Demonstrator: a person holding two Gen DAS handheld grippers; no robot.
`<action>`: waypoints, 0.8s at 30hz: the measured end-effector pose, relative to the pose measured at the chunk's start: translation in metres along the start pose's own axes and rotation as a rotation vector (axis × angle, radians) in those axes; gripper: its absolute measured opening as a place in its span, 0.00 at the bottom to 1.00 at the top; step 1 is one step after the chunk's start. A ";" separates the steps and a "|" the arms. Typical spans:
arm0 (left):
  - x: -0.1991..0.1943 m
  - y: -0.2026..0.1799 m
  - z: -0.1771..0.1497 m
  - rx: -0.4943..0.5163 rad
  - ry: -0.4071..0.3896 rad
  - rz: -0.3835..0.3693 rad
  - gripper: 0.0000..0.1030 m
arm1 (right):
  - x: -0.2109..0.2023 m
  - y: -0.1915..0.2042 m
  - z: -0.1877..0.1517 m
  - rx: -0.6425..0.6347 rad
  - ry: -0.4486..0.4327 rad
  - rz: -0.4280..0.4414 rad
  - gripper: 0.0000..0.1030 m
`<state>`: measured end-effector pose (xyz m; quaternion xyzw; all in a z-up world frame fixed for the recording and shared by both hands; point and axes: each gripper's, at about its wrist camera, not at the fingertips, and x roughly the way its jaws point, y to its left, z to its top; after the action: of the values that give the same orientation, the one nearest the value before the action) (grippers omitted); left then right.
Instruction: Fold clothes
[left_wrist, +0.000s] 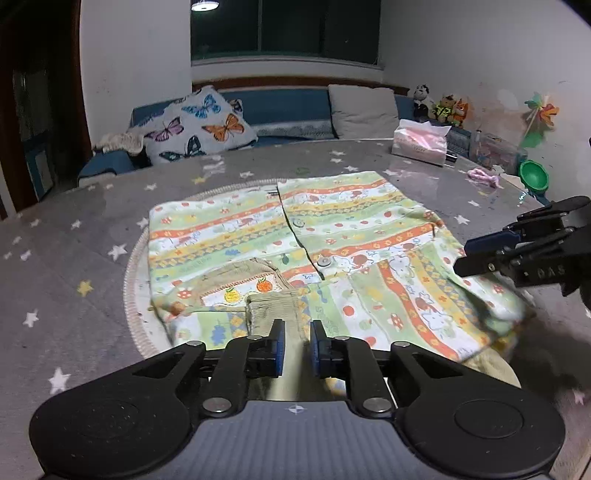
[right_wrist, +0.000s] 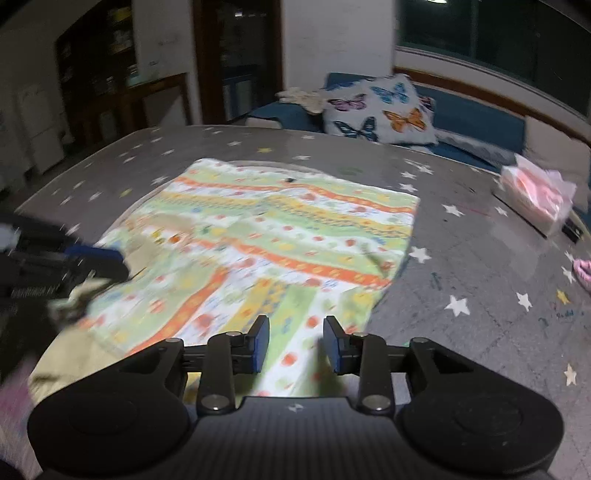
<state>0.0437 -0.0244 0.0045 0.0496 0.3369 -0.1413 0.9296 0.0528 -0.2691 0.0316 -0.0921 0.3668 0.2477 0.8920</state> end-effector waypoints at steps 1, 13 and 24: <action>-0.004 0.000 -0.002 0.010 -0.002 0.001 0.20 | -0.003 0.005 -0.004 -0.015 0.003 0.009 0.35; -0.063 -0.032 -0.054 0.339 -0.030 0.023 0.47 | -0.022 0.034 -0.038 -0.123 0.030 0.025 0.40; -0.054 -0.070 -0.058 0.484 -0.135 -0.025 0.49 | -0.040 0.039 -0.043 -0.166 0.031 0.017 0.48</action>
<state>-0.0523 -0.0678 -0.0053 0.2570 0.2311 -0.2322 0.9092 -0.0177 -0.2652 0.0292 -0.1664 0.3597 0.2835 0.8732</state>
